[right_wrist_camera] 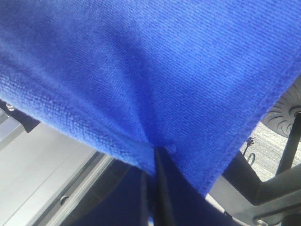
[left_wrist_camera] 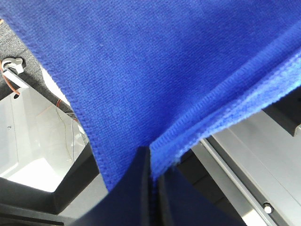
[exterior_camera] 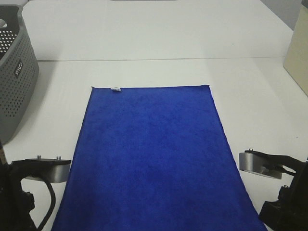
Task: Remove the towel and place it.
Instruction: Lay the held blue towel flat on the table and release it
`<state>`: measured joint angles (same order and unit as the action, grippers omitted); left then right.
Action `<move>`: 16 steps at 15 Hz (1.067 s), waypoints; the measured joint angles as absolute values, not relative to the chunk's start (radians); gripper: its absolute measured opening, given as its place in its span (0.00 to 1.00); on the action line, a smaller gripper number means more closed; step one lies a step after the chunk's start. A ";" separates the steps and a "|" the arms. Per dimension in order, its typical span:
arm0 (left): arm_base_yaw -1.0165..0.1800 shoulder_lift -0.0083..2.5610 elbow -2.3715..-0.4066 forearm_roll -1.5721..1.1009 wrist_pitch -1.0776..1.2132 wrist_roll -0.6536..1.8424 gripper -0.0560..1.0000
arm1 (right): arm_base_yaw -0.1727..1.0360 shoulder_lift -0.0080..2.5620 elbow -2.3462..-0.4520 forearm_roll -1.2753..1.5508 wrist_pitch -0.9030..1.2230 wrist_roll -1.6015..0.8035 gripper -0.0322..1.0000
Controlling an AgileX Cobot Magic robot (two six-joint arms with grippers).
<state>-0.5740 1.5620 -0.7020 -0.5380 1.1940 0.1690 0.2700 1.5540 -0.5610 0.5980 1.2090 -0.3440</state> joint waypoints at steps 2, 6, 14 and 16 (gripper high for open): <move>-0.574 1.577 -0.702 -0.537 1.194 0.167 0.05 | 0.270 1.554 -0.561 0.600 1.209 -0.337 0.05; -0.574 1.677 -0.703 -0.536 1.194 0.187 0.05 | 0.270 1.554 -0.561 0.612 1.209 -0.335 0.05; -0.574 1.779 -0.704 -0.548 1.191 0.231 0.05 | 0.270 1.663 -0.562 0.618 1.209 -0.345 0.05; -0.574 1.784 -0.704 -0.550 1.191 0.233 0.05 | 0.270 1.684 -0.562 0.618 1.208 -0.349 0.05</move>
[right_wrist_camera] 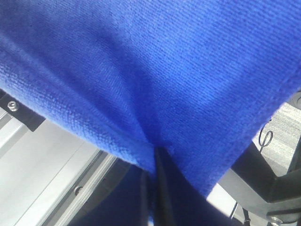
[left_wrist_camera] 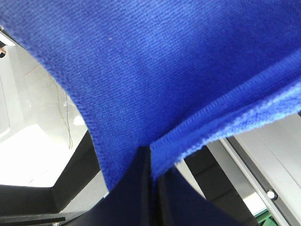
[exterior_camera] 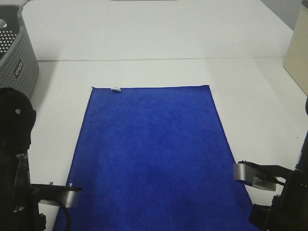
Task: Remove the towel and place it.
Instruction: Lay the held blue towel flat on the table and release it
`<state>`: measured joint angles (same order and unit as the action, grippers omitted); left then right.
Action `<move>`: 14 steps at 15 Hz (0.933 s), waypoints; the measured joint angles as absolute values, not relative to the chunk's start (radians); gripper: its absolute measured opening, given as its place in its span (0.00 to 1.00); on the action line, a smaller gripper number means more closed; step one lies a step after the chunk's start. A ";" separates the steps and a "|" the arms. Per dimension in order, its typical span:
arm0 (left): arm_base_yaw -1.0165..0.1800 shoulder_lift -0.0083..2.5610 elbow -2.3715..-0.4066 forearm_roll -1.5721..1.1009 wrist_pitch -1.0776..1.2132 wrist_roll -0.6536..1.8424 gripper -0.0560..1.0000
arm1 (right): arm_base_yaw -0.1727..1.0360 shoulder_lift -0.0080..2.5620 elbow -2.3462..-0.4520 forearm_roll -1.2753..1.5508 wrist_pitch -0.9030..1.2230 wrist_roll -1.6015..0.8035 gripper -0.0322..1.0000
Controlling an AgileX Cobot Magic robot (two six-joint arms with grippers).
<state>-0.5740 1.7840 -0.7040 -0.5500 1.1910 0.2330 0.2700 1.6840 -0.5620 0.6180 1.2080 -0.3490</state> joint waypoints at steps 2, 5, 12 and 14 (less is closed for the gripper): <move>-0.574 1.784 -0.704 -0.551 1.191 0.233 0.06 | 0.270 1.684 -0.562 0.618 1.208 -0.349 0.05; -0.574 1.784 -0.715 -0.539 1.195 0.234 0.20 | 0.270 1.684 -0.562 0.605 1.208 -0.349 0.06; -0.574 1.784 -0.786 -0.533 1.205 0.231 0.44 | 0.270 1.684 -0.562 0.630 1.209 -0.345 0.52; -0.574 1.784 -0.786 -0.533 1.206 0.220 0.45 | 0.270 1.684 -0.562 0.638 1.209 -0.334 0.68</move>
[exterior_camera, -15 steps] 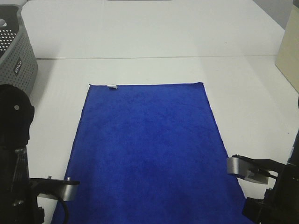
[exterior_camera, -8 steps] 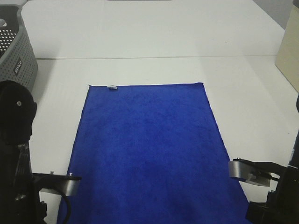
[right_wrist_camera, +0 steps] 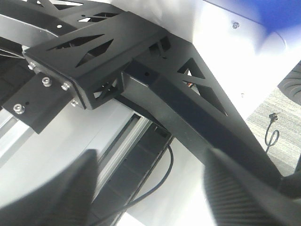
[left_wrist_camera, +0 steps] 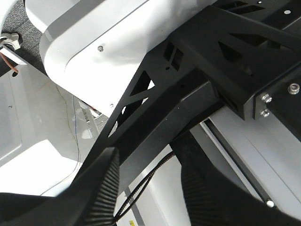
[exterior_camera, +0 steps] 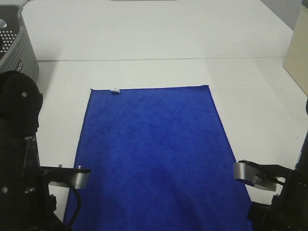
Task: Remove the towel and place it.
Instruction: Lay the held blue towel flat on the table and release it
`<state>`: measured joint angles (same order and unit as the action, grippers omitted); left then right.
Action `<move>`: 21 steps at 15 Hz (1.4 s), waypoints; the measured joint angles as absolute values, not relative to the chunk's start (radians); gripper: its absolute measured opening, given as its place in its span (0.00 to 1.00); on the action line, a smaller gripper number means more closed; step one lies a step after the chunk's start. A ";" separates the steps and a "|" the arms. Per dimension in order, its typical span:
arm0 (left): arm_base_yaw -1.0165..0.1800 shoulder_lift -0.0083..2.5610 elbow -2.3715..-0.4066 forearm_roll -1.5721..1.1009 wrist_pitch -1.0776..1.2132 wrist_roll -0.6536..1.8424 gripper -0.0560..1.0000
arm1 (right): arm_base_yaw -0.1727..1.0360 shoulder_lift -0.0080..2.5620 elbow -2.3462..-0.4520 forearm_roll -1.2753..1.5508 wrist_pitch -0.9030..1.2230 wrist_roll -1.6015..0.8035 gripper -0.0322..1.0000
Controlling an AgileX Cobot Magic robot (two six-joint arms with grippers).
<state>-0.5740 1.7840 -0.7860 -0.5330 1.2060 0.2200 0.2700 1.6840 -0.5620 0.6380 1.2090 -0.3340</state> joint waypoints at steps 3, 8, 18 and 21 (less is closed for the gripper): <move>-0.574 1.773 -0.786 -0.531 1.206 0.205 0.45 | 0.270 1.656 -0.571 0.629 1.210 -0.321 0.73; -0.574 1.675 -0.854 -0.424 1.212 0.125 0.55 | 0.270 1.543 -0.808 0.543 1.214 -0.268 0.74; -0.400 1.647 -1.253 -0.188 1.212 0.072 0.58 | 0.049 1.577 -1.205 0.564 1.217 -0.220 0.74; -0.248 1.715 -1.377 -0.209 1.154 0.099 0.58 | 0.011 1.650 -1.339 0.591 1.217 -0.265 0.74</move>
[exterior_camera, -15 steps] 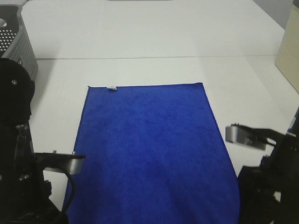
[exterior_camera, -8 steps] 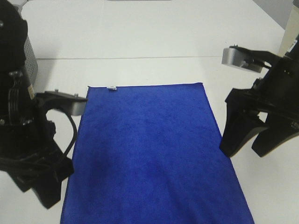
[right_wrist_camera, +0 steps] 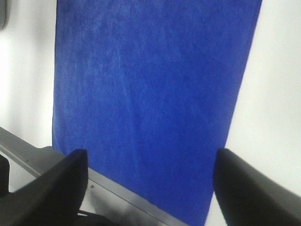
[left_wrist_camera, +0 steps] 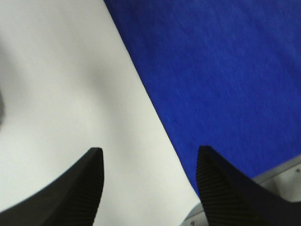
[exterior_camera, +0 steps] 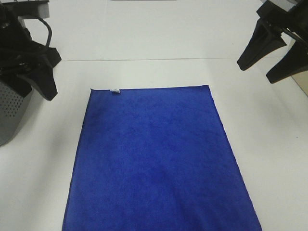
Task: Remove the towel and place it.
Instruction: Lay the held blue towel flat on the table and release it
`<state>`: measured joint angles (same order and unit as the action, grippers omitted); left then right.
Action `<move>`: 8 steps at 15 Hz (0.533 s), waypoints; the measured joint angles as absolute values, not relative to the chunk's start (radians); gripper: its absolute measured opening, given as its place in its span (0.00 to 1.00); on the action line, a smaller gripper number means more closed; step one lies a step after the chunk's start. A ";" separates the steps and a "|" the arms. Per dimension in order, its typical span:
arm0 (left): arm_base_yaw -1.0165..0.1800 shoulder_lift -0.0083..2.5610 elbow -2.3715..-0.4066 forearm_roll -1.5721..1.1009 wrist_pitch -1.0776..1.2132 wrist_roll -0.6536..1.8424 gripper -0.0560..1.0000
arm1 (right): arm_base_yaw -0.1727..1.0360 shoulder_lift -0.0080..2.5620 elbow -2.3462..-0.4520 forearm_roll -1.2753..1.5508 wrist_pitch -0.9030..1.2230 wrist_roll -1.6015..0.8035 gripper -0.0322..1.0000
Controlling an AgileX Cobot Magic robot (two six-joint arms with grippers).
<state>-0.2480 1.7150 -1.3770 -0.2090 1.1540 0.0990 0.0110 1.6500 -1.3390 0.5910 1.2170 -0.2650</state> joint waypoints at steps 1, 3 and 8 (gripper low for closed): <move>-0.214 1.749 -1.418 -0.232 1.132 0.110 0.58 | 0.011 1.688 -1.412 0.593 1.217 -0.273 0.74; -0.171 1.829 -1.513 -0.284 1.118 0.131 0.58 | 0.011 1.745 -1.487 0.590 1.217 -0.277 0.74; -0.165 2.058 -1.755 -0.386 1.119 0.154 0.58 | 0.011 1.976 -1.723 0.567 1.217 -0.297 0.74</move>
